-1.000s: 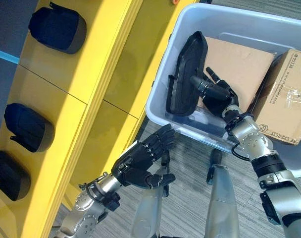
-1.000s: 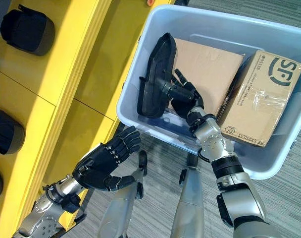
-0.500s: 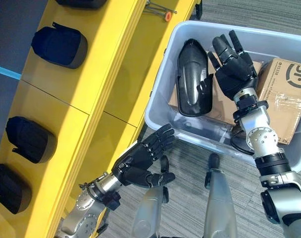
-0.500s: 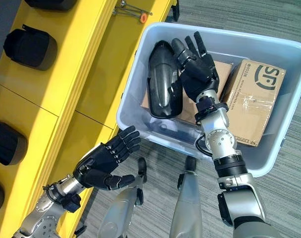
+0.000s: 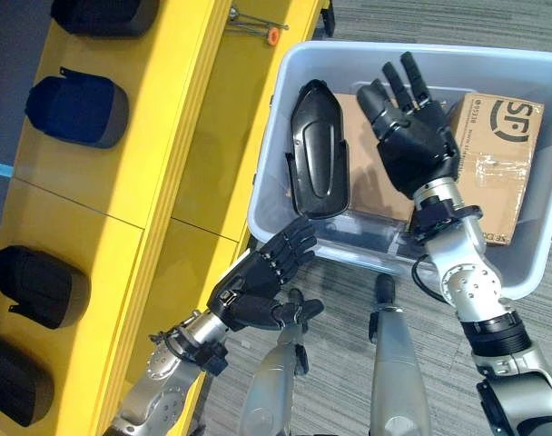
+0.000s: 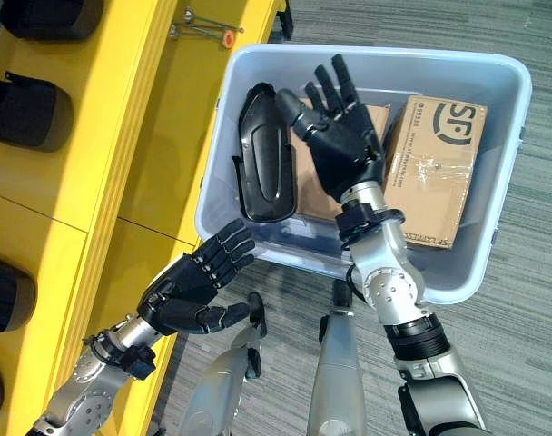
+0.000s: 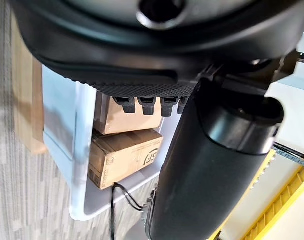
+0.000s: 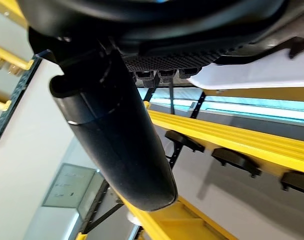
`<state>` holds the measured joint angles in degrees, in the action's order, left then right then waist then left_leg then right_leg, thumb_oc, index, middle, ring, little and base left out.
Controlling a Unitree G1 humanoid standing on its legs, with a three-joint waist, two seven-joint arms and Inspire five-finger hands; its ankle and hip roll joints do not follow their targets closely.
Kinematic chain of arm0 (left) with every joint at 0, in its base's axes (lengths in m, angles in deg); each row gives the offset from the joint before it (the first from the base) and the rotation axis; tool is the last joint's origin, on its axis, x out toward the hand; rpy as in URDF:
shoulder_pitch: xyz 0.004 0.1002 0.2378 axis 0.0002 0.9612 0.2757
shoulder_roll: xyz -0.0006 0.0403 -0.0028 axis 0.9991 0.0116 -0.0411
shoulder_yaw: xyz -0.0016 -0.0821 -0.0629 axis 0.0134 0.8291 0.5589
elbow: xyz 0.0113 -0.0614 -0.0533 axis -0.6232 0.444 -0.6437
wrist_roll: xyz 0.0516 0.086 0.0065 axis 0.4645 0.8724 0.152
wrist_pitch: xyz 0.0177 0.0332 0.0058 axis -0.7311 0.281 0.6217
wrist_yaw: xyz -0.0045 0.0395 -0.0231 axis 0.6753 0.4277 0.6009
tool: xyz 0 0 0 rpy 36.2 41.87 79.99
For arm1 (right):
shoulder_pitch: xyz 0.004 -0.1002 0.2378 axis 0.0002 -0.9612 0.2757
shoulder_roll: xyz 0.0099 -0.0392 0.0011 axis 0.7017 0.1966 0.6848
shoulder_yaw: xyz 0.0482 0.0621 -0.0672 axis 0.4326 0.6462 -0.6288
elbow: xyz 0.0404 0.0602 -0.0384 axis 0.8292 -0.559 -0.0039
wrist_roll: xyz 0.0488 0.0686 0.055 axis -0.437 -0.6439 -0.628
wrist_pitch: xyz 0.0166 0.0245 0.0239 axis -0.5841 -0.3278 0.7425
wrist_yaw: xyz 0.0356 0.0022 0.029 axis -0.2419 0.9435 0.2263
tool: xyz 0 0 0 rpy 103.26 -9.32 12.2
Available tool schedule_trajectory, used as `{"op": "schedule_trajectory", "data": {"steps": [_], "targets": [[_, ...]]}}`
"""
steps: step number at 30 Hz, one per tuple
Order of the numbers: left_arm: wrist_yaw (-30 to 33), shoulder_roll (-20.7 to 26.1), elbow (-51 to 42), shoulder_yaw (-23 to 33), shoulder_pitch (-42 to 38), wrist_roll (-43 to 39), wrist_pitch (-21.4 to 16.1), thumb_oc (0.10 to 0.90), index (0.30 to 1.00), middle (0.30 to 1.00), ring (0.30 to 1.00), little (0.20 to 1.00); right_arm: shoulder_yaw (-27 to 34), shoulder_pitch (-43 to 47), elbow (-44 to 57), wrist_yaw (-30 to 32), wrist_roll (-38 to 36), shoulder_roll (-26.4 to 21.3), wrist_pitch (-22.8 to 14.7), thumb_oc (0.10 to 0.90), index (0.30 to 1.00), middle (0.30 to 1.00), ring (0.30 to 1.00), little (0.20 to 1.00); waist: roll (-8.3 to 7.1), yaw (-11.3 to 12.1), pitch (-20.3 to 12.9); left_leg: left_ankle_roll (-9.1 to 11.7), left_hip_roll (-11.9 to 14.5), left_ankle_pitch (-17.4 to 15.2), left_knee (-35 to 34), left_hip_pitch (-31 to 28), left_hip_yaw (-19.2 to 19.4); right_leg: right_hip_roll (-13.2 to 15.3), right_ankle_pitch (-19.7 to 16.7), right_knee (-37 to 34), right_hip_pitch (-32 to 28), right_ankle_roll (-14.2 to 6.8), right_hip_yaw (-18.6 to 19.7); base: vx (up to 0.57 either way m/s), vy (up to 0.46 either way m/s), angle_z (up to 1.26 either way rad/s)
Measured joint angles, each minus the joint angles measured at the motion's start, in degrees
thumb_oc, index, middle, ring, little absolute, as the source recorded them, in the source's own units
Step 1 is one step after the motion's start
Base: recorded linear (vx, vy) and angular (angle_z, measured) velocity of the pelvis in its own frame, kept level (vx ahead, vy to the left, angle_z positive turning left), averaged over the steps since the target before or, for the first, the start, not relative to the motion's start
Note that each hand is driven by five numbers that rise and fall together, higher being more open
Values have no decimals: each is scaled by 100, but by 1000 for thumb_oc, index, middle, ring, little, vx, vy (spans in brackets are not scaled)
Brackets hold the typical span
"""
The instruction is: Move parts from the plastic box to the shelf.
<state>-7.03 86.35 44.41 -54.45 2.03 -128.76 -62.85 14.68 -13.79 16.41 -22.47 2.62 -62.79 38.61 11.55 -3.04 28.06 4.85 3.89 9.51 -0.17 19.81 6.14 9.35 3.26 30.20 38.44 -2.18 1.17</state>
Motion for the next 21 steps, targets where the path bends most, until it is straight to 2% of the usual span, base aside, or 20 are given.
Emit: {"op": "schedule_trajectory", "data": {"steps": [4, 6, 9, 13, 16, 19, 21], "targets": [[84, -21, 3, -7, -110, 2, 0, 900, 1000, 1000, 1000, 1000, -417, -328, 86, 64, 456, 20, 86, 900, 1000, 1000, 1000, 1000, -1, 3, 0, -1, 26, 1, -16, -2, -6, -43, 6, -13, -1, 0, 13, -2, 2, -1], [205, -31, 4, -19, -127, 4, 0, 900, 1000, 1000, 1000, 1000, -564, -672, 247, 296, 552, 126, 87, 900, 1000, 1000, 1000, 1000, -1, -12, 1, -1, 47, 0, -23, -3, -1, -61, 7, -28, -1, 3, 11, -12, 8, -3], [327, -53, -1, -27, -141, 23, -2, 900, 1000, 1000, 1000, 1000, -590, -1013, 182, 616, 554, 306, 30, 900, 1000, 1000, 1000, 1000, -2, -23, 1, -1, 80, 0, -36, -2, 4, -78, 0, -58, -6, 9, 1, -4, 2, -1], [462, -208, 4, -53, -121, 48, -3, 900, 1000, 1000, 1000, 1000, -361, -1403, -224, 694, 465, 365, -193, 900, 1000, 1000, 1000, 1000, -4, -88, 2, -5, 90, 4, -83, -67, -6, -83, -2, -120, -90, 5, -17, 1, 1, 2], [612, -244, 15, -193, -163, 57, -29, 900, 1000, 1000, 1000, 1000, -76, -1490, -578, 746, 49, 456, -441, 900, 1000, 1000, 1000, 1000, -6, -167, 4, -9, 85, 6, -128, -97, 1, -83, -2, -176, -122, 4, -10, -11, -9, -2], [688, -254, 41, -280, -203, 75, -54, 900, 1000, 1000, 1000, 1000, 232, -1482, -766, 896, -729, 571, -671, 900, 1000, 1000, 1000, 1000, -5, -182, 3, -12, 98, 4, -149, -95, 4, -99, -4, -191, -112, 4, -9, -2, -4, -1], [698, -254, 77, -319, -235, 111, -78, 900, 1000, 1000, 1000, 1000, 312, -1435, -833, 933, -1081, 579, -717, 900, 1000, 1000, 1000, 1000, -5, -182, 3, -13, 98, 6, -160, -94, 1, -106, -7, -188, -104, -1, -17, 0, 0, 0]]}}
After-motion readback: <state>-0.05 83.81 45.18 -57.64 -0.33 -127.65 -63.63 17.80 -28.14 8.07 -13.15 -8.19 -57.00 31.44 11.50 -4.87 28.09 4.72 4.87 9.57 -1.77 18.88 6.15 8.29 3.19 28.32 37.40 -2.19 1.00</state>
